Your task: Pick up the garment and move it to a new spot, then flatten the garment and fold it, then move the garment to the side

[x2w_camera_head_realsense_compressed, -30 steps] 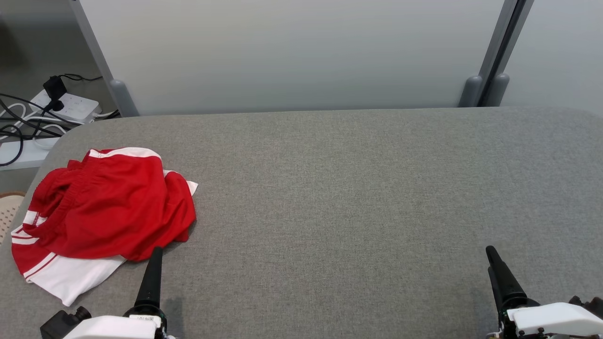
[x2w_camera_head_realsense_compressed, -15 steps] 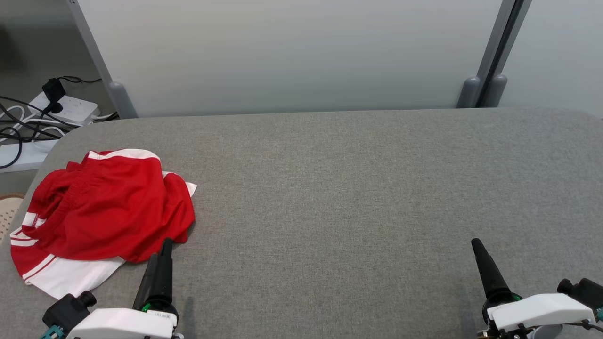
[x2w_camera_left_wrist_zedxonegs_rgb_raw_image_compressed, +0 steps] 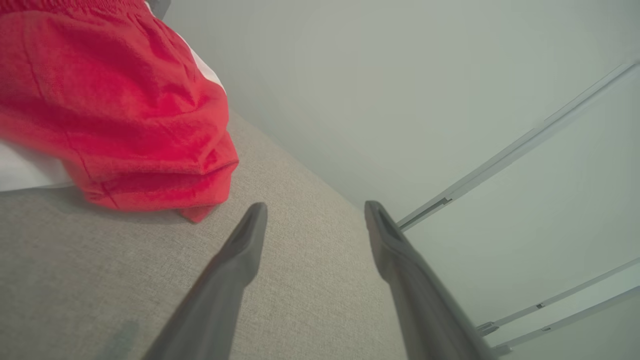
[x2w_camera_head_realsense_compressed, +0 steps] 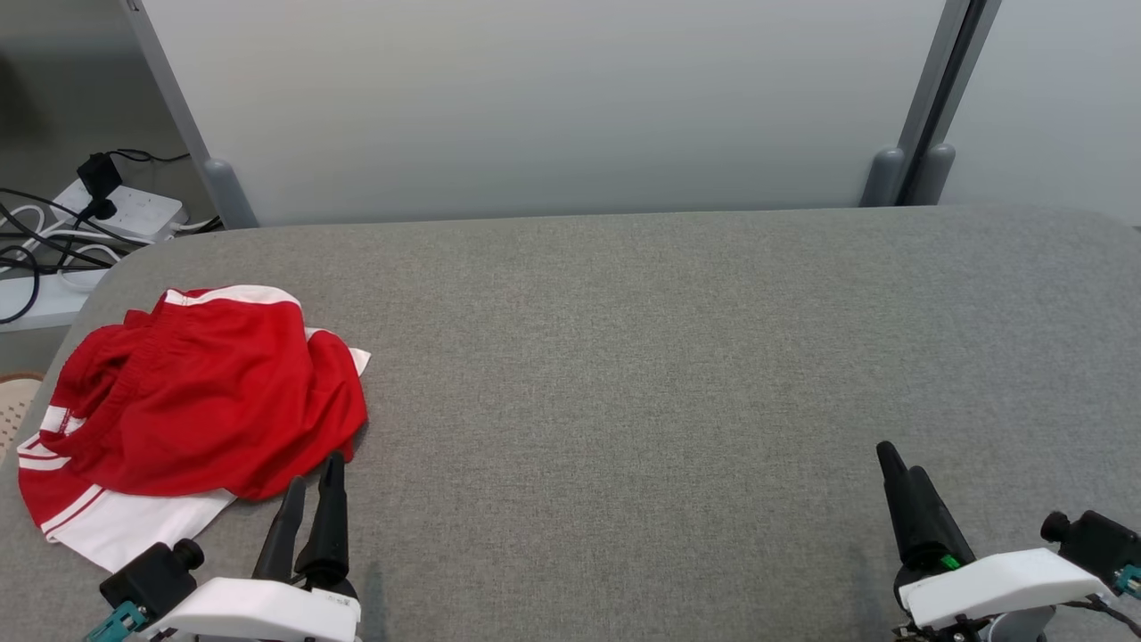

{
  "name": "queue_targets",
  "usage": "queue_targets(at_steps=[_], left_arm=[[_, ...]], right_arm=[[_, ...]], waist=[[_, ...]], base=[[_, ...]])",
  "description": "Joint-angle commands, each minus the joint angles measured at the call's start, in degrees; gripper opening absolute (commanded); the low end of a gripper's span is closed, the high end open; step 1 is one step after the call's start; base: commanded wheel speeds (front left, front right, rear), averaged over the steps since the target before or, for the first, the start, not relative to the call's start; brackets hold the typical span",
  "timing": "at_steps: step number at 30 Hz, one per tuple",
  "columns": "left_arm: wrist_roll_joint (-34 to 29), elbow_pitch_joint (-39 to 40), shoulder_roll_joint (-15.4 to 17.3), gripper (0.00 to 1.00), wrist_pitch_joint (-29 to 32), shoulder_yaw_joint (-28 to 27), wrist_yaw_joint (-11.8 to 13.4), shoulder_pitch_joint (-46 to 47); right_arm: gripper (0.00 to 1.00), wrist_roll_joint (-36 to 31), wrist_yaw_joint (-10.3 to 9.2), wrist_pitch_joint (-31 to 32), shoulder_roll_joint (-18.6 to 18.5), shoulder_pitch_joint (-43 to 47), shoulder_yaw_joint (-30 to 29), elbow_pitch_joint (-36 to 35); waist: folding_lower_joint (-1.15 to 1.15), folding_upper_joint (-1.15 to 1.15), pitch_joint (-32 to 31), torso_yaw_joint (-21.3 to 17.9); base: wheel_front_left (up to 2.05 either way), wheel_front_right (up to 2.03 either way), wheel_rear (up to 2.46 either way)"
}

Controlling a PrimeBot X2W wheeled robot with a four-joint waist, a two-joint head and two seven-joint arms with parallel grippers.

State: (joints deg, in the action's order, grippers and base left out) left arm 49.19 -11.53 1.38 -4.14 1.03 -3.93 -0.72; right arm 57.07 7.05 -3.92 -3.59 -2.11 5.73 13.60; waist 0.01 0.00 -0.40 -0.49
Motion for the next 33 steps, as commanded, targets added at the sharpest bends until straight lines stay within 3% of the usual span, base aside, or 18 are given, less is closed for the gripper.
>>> queue_targets(at_steps=[1,33], left_arm=[[-1.7,1.97,0.92,1.0,-0.62,-0.67,0.3,3.0],[-22.51,3.85,1.22,1.0,-5.85,1.14,2.63,4.19]], right_arm=[[1.0,-1.67,0.3,-0.87,-0.83,-3.03,1.0,-2.04],[1.0,-22.83,0.37,-6.08,-1.96,-4.2,4.97,-5.22]], waist=[[-0.01,0.0,-0.05,0.02],[-0.01,0.0,-0.94,0.0]], base=[[0.0,0.0,0.0],[0.0,0.0,0.0]])
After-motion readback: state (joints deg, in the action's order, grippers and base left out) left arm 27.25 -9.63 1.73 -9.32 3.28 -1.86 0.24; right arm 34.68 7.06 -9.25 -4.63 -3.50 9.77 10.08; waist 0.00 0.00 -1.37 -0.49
